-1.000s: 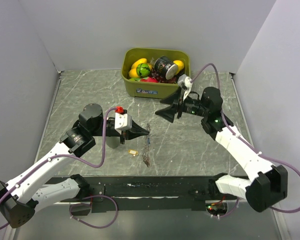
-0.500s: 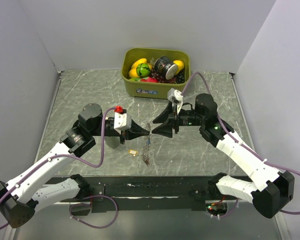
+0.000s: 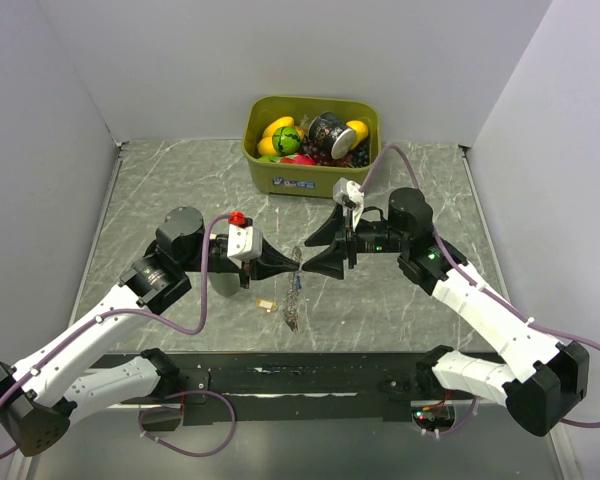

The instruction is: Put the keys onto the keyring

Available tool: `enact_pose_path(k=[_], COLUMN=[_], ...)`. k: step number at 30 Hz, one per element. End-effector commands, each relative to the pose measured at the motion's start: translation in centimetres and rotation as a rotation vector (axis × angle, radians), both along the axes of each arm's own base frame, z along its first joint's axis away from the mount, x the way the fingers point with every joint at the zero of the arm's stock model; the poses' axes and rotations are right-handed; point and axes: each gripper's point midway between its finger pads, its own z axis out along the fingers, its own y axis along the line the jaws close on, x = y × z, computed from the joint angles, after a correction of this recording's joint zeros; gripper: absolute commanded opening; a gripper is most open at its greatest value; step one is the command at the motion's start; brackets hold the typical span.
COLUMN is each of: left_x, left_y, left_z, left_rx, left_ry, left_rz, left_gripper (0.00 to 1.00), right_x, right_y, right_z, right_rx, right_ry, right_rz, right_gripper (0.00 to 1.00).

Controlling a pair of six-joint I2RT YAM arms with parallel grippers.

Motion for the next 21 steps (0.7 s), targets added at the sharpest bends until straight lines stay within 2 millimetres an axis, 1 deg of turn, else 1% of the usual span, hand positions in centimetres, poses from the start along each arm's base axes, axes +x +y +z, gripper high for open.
enact_pose_path(k=[1,3,5,11,15,21], left_x=[-1.0,-1.1,-1.1,-1.0,-1.0,-1.0], left_y=[0.2,0.2,0.3,0.2,0.1,0.1], left_z=[3.5,3.6,3.5,3.5,3.5,3.6], left_rx=[-0.081,-0.085,-0.084,-0.083,-0.085,-0.086], left_ry=[-0.083,-0.083,-0.085,-0.080,-0.082,-0.081], left_rz=[-0.039,-0.040,-0.037,-0.037,-0.037,-0.039], left_gripper=[0.01,0.01,0.01,0.01,0.01,0.01], right_x=[-0.3,0.0,-0.3,-1.1,-1.2,-1.2], right_y=[-0.1,-0.2,-0.3,-0.5,-0.2,0.6], right_z=[2.8,2.6,2.7,4.0,3.9,3.0], right_rx=[0.038,0.032,0.037,0.063,0.060,0.035], right_ry=[-0.078,-0.081,-0.087,-0.119,-0.116,-0.098], right_rz=[-0.009,-0.026,-0.022,-0.010,-0.001,0.016], right_gripper=[0.75,0.79,0.82,0.91,0.93,0.93])
